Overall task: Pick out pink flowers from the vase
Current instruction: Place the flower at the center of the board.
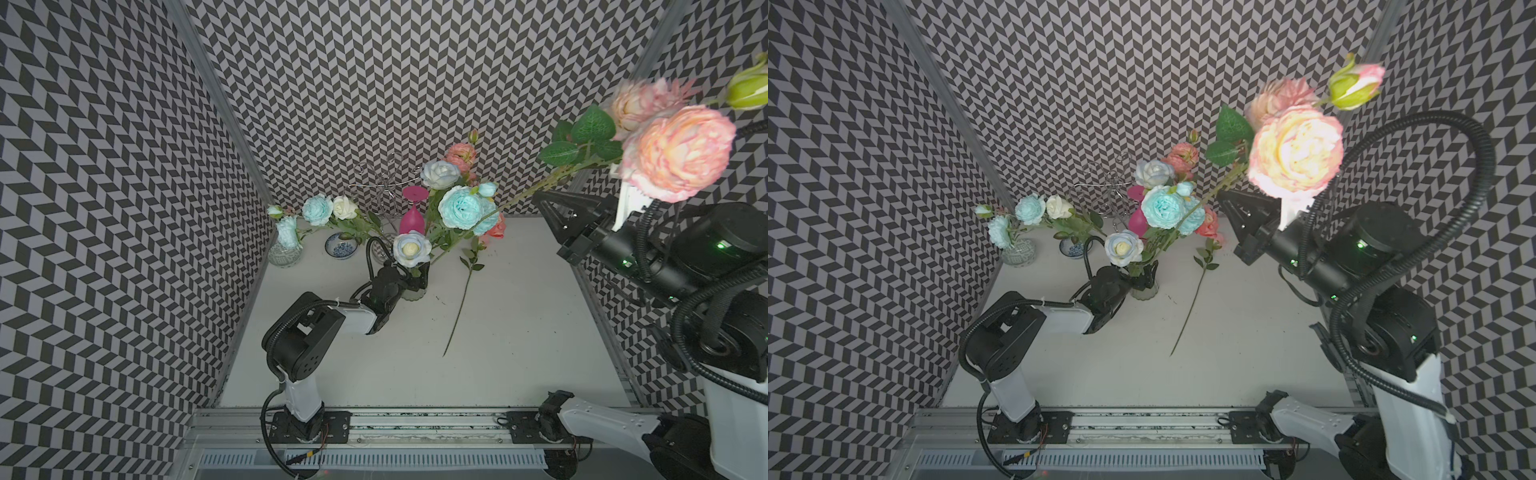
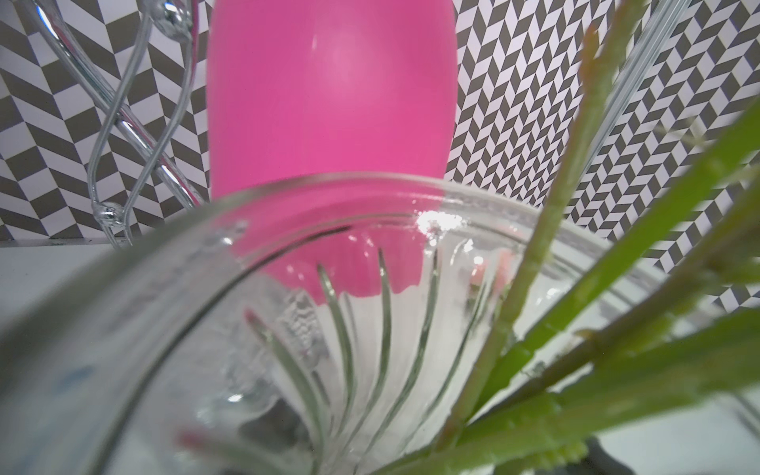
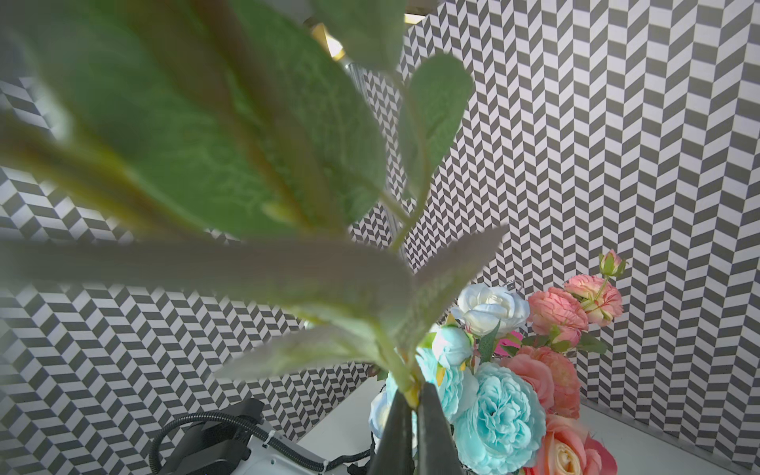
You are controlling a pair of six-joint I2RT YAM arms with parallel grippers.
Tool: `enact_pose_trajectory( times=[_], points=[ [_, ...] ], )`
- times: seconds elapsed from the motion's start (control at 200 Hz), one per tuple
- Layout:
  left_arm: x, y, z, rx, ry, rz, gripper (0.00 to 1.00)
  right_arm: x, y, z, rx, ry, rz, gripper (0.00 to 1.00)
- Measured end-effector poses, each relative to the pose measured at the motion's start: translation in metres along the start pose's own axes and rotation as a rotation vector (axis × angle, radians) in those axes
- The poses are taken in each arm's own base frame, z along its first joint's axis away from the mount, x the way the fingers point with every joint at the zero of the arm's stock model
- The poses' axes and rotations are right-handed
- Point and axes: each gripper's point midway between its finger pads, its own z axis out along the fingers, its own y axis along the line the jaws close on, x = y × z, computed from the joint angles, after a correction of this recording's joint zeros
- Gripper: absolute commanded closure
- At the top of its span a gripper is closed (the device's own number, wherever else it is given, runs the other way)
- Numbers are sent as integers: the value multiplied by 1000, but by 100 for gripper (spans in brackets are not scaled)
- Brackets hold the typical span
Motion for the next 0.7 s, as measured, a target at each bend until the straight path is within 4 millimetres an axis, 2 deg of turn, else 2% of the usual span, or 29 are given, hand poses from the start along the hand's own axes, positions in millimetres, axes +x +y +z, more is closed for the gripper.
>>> enact_pose_trajectory(
  times=[0.1, 0.215, 0.411, 0.561, 0.701],
  points=[
    [0, 0, 0, 0, 0, 0, 10, 3, 2, -6, -4, 17, 18, 100],
    [0, 0, 0, 0, 0, 0, 10, 20, 1, -5, -11, 74, 63, 100],
    [0, 0, 0, 0, 0, 0, 10, 79, -3, 3, -20, 244, 193, 100],
    [0, 0, 0, 0, 1, 0, 10, 132, -17, 7, 38, 381, 281, 100],
    [0, 0, 0, 0, 1, 0, 10, 152, -29, 5, 91, 423, 313, 100]
  ],
)
